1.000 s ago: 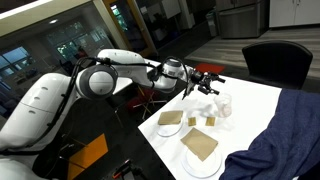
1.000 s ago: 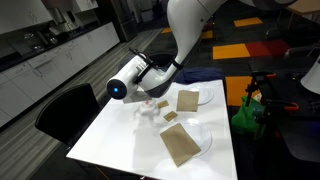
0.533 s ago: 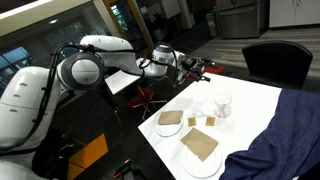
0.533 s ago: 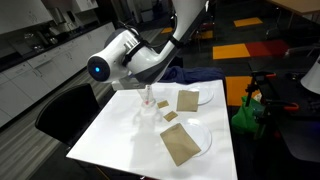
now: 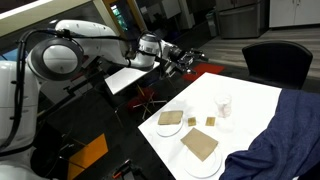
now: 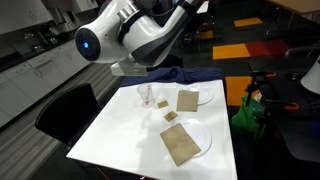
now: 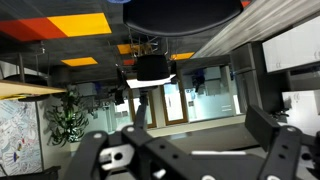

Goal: Put the marker in the cup

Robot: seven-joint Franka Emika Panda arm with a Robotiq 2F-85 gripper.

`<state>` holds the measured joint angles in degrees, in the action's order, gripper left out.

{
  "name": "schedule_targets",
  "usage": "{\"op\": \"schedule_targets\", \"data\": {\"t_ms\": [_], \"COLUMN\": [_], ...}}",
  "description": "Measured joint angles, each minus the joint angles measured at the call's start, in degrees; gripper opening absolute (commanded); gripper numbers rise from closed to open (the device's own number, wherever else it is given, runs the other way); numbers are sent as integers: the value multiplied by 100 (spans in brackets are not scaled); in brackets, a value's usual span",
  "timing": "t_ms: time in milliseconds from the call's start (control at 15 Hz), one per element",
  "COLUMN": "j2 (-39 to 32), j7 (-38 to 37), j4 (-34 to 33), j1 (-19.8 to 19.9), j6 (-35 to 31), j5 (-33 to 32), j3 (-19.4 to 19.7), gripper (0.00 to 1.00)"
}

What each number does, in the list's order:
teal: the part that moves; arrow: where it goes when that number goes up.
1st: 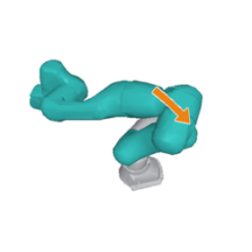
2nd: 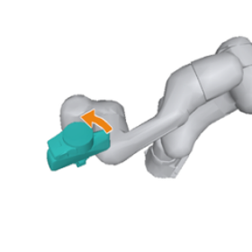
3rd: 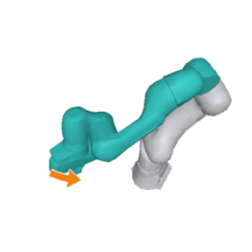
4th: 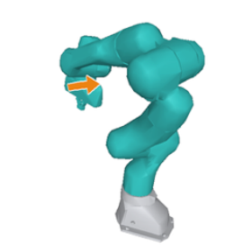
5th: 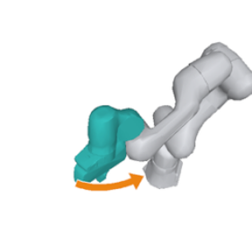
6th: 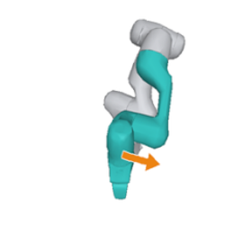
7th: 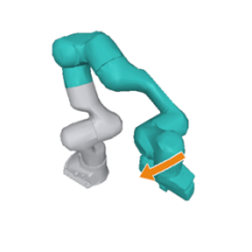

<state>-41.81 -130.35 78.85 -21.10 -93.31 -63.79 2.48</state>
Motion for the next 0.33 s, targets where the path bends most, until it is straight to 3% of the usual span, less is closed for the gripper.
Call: {"op": "schedule_targets", "data": {"t_ms": [333], "j2": [-12], "j7": [-17], "j4": [35], "j1": [32], "j6": [9], "j5": [-21], "j3": [-64], "gripper": [100]}}
